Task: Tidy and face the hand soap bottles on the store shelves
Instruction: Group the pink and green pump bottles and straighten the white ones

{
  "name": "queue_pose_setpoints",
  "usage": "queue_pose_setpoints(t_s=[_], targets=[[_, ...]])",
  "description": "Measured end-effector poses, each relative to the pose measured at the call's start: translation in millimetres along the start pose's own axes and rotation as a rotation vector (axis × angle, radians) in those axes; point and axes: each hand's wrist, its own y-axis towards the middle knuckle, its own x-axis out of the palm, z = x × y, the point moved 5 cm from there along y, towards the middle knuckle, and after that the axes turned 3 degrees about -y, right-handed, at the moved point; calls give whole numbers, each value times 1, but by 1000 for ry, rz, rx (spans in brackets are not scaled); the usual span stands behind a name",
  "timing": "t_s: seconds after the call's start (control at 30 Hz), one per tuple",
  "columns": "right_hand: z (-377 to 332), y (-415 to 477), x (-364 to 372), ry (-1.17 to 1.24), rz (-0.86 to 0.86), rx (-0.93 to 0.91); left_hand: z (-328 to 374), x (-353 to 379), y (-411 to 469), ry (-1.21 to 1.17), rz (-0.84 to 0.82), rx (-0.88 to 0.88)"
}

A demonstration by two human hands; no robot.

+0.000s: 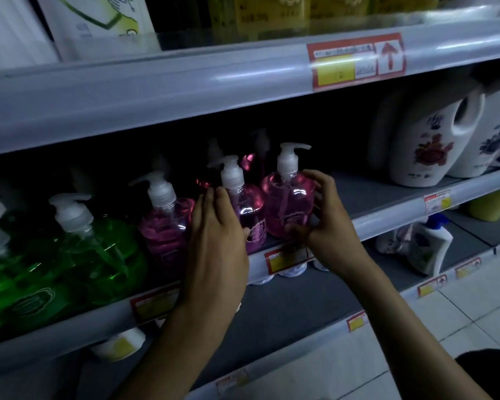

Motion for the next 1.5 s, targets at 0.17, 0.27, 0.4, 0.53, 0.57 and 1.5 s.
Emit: queue_pose_setpoints(t_s=[0.17,0.27,0.4,0.53,0.57,1.5], targets=[[-23,-23,-28,-325,-58,9,32,-15,-19,-122,75,121],[-24,-42,-73,-754,-200,-9,78,5,-30,-195,112,340],[57,-54,-152,-893,-319,232,151,79,-39,-299,-140,542],[185,-69,-205,-810,-174,597,192,196,-37,-434,-549,419],[212,-69,-214,-763,-111,665,199,228,-32,-449,-641,364],[229,-46,-165,-227,-207,356,157,303,-36,-1041,-924,-144]])
